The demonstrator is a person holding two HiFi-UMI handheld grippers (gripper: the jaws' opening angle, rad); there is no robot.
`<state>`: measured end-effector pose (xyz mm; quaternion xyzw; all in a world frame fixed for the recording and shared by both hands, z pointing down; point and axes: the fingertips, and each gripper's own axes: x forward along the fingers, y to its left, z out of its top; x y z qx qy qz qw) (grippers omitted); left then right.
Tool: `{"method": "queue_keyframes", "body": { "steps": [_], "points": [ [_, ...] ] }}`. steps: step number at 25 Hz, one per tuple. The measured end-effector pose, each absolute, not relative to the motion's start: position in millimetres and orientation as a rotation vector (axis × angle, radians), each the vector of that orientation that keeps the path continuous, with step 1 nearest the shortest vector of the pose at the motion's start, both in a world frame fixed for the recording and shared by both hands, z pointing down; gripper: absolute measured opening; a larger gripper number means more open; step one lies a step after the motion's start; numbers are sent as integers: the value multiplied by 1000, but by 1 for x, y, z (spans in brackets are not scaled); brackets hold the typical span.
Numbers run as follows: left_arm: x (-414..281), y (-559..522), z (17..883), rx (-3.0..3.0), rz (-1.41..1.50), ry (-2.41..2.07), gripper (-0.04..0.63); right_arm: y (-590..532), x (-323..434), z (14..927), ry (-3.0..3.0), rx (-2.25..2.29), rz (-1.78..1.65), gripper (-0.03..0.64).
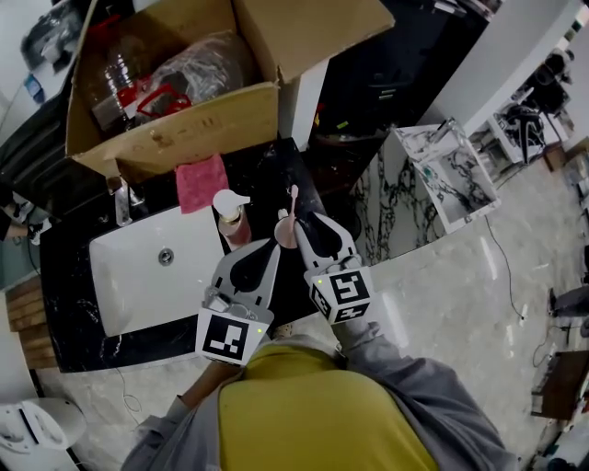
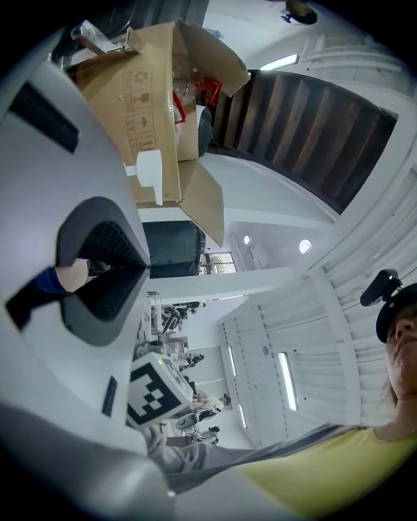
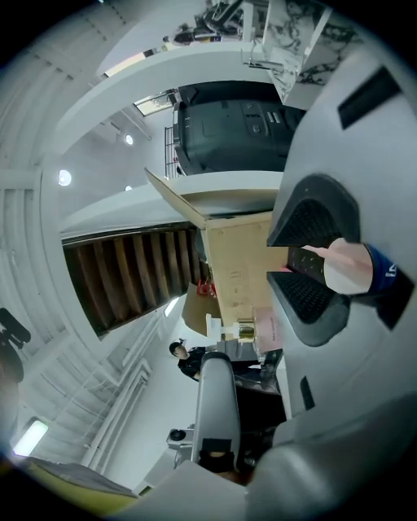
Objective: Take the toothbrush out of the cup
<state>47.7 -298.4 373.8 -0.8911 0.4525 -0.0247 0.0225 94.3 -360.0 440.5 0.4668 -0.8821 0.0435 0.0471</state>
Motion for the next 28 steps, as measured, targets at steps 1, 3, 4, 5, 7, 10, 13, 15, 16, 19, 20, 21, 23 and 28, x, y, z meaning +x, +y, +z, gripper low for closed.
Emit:
{"method": "queue_keyframes", "body": {
  "steps": [1,3,4,5,7,10,13,15,16,19,20,21,23,28],
  "points": [
    [48,-301,375,-2769,-81,1397,0,-365,94,444,-2680,1419,147,109],
    [47,-306,378,-2785,-98,1383,0,-373,92,454,-2658,1402,191,109],
    [47,-307,380,-2792,-113,1378,0,-376,92,460,-2646,1388,219,109],
    [46,-309,383,-2795,-135,1373,0,-380,91,466,-2634,1371,248,109],
    [45,-313,390,-2784,-197,1360,0,-386,89,476,-2609,1339,299,114],
    [47,-317,402,-2805,-269,1354,0,-394,87,490,-2575,1302,378,115],
    [48,-320,411,-2840,-300,1348,0,-399,83,502,-2551,1253,472,115],
    [48,-322,413,-2848,-308,1343,0,-402,81,506,-2541,1226,507,117],
    [48,-323,414,-2851,-309,1342,0,-404,79,507,-2538,1219,513,117],
    [47,-326,415,-2856,-311,1347,0,-409,76,507,-2539,1205,527,113],
    [47,-327,416,-2858,-311,1349,0,-411,75,508,-2538,1201,532,102],
    [47,-328,416,-2859,-310,1351,0,-412,75,508,-2535,1200,536,87],
    [46,-329,416,-2861,-307,1352,0,-414,76,508,-2527,1204,542,48],
    [44,-330,416,-2862,-304,1350,0,-415,80,500,-2552,1223,596,23]
  ]
}}
